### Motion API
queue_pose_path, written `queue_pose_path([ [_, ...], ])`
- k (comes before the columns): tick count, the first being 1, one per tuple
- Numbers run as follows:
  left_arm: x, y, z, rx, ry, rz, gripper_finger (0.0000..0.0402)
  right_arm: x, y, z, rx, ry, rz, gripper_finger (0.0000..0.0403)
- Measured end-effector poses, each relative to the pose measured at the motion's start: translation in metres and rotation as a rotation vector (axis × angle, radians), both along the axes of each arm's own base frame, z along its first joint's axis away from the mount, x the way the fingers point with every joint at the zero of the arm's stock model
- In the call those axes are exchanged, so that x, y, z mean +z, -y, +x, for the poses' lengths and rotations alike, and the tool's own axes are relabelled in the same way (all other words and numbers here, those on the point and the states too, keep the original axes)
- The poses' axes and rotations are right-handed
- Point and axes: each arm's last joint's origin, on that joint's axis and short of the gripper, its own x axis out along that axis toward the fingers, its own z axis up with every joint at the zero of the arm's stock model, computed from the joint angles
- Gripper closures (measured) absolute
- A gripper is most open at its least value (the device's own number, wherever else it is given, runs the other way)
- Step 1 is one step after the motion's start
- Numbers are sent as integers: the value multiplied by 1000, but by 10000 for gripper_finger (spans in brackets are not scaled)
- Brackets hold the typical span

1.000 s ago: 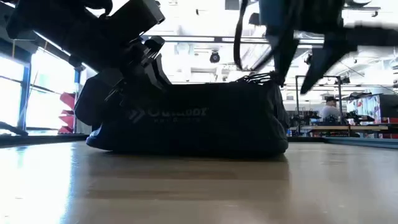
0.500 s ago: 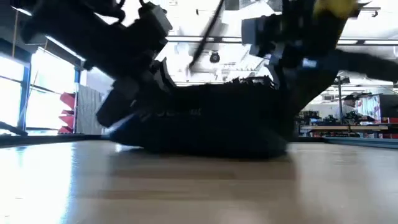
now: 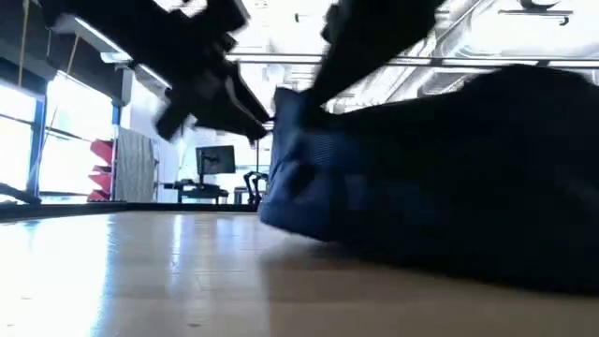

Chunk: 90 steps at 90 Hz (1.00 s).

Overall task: Unpack backpack
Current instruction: Open the backpack

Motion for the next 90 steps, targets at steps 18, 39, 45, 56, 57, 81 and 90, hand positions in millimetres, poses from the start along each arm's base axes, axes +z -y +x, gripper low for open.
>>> queue_pose_path([
  [18,9,19,-11,-40,70,-198,241,36,5,17,66,86,17,291],
  [39,4,12,-1,-40,96,-407,241,49,27,8,78,-125,-119,225],
  [45,5,6,2,-22,113,-414,241,44,41,2,26,-237,-151,219],
  [56,7,-5,8,-12,136,-456,241,22,64,-5,-63,-372,-173,218],
  [57,7,-6,9,-13,137,-463,241,20,66,-6,-71,-382,-176,218],
  [81,-6,-9,23,-30,176,-610,241,-14,81,-10,-171,-369,-178,241],
  [90,-20,-11,30,1,181,-668,241,-21,69,-12,-188,-305,-190,271],
])
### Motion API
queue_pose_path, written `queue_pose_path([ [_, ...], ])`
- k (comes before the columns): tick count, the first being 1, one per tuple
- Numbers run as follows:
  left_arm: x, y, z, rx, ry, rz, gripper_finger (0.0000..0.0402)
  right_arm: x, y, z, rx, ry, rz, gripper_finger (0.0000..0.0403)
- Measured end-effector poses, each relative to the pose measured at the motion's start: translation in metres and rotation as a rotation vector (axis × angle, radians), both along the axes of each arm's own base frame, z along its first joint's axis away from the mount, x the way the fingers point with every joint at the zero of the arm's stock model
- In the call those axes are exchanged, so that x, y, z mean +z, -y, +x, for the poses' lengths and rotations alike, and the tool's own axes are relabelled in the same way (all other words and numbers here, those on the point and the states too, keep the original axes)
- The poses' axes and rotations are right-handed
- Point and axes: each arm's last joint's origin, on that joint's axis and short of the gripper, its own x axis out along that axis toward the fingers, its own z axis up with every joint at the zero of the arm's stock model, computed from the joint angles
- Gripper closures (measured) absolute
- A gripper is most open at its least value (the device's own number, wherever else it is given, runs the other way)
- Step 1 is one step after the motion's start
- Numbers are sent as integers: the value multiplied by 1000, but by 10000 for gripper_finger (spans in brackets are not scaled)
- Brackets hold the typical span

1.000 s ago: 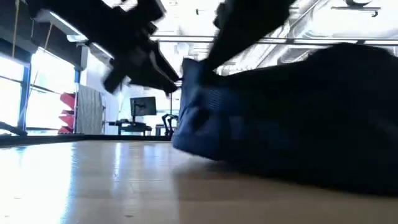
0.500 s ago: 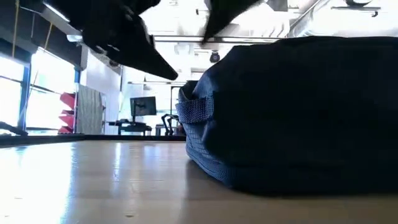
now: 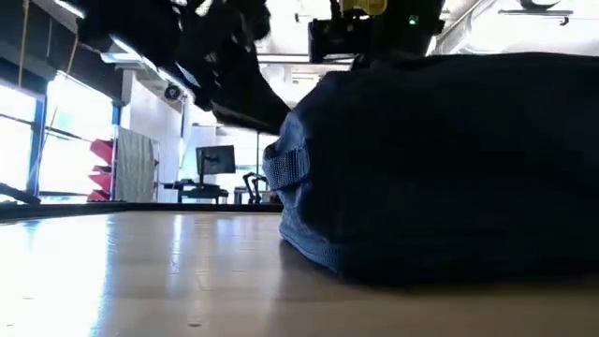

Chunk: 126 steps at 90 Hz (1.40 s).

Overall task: Unpack backpack
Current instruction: Open the backpack

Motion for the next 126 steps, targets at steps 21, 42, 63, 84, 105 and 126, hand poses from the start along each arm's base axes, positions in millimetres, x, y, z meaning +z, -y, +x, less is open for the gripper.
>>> queue_pose_path([
  [21,-15,-16,7,87,-23,-90,241,-13,-32,-11,44,108,-95,316],
  [42,-11,-27,13,18,0,-204,241,-16,-47,-18,66,154,-161,323],
  [63,-19,-38,19,-92,-15,-305,241,-16,-49,-16,102,166,-162,323],
  [84,-38,-35,28,-200,8,-365,293,-12,-49,-14,107,148,-149,322],
  [105,-32,-28,26,-220,24,-258,390,21,-50,-13,84,63,-146,291],
  [126,-28,-5,15,-194,-32,96,397,35,-36,-14,235,-90,-119,261],
])
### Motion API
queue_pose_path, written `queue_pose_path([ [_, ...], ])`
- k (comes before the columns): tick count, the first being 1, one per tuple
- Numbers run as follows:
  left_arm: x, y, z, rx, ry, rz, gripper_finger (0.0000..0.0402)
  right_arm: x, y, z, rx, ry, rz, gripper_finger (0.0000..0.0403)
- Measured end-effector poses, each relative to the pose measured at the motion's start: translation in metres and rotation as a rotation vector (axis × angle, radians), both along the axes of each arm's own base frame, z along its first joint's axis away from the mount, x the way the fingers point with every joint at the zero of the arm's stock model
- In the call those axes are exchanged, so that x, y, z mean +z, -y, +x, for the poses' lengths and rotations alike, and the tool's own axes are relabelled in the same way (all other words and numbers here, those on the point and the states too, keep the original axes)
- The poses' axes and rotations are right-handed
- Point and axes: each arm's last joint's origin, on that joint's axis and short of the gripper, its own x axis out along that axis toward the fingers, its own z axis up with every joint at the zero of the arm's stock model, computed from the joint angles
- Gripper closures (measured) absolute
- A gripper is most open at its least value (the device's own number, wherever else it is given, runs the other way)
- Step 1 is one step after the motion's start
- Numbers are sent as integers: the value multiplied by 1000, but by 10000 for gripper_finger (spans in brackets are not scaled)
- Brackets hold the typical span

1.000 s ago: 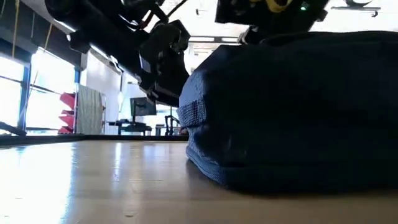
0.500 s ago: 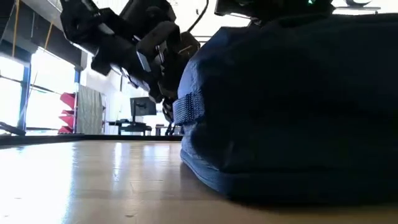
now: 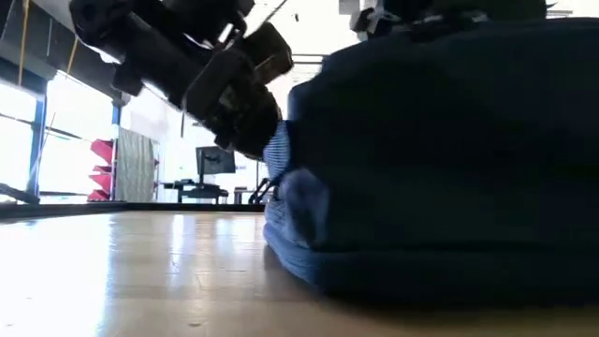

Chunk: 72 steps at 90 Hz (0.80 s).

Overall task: Unpack backpack
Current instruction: Open the backpack

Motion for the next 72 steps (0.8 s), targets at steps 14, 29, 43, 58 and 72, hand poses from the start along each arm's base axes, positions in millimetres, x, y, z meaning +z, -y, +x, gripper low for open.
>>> queue_pose_path([
  [14,1,19,-7,-10,11,264,399,15,37,5,-54,19,95,261],
  [29,3,28,-12,63,20,458,400,21,68,21,-120,155,368,261],
  [43,3,30,-14,82,18,514,401,5,80,27,-180,200,463,261],
  [58,4,30,-14,87,20,518,401,-11,80,30,-203,290,503,261],
  [72,4,30,-14,89,23,517,401,-19,80,30,-217,340,526,263],
])
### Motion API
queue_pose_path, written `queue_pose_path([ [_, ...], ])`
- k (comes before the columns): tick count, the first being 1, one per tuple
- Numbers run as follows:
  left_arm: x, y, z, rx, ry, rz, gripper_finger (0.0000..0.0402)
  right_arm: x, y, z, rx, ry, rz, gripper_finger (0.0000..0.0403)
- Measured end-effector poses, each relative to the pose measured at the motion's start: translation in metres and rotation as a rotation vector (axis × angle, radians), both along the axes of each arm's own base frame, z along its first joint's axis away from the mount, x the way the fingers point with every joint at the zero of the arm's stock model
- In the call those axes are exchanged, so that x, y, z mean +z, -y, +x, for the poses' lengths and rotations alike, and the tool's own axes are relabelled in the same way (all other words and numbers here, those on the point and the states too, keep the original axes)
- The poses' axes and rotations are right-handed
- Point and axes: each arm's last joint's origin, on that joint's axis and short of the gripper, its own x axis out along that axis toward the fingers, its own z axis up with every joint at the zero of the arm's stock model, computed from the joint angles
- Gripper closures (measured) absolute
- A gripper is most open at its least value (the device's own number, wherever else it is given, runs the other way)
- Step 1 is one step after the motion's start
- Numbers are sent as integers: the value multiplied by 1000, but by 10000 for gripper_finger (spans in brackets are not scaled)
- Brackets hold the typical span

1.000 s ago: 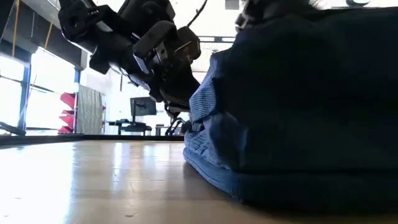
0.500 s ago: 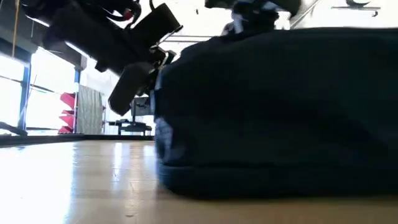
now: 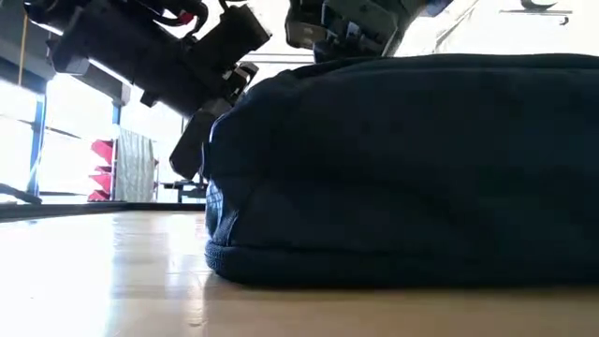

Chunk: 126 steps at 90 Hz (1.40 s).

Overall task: Unpack backpack
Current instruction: Open the backpack

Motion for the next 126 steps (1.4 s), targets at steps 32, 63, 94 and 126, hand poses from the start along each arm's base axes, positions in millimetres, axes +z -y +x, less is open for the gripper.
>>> queue_pose_path([
  [32,2,0,1,8,19,-11,401,8,2,-6,13,-5,-17,362],
  [63,2,0,1,9,20,-12,401,12,3,-7,26,-2,-26,372],
  [94,0,0,0,5,7,-14,401,17,3,-6,13,37,-39,289],
  [126,0,0,0,7,10,-16,401,16,3,-6,-38,24,-11,286],
])
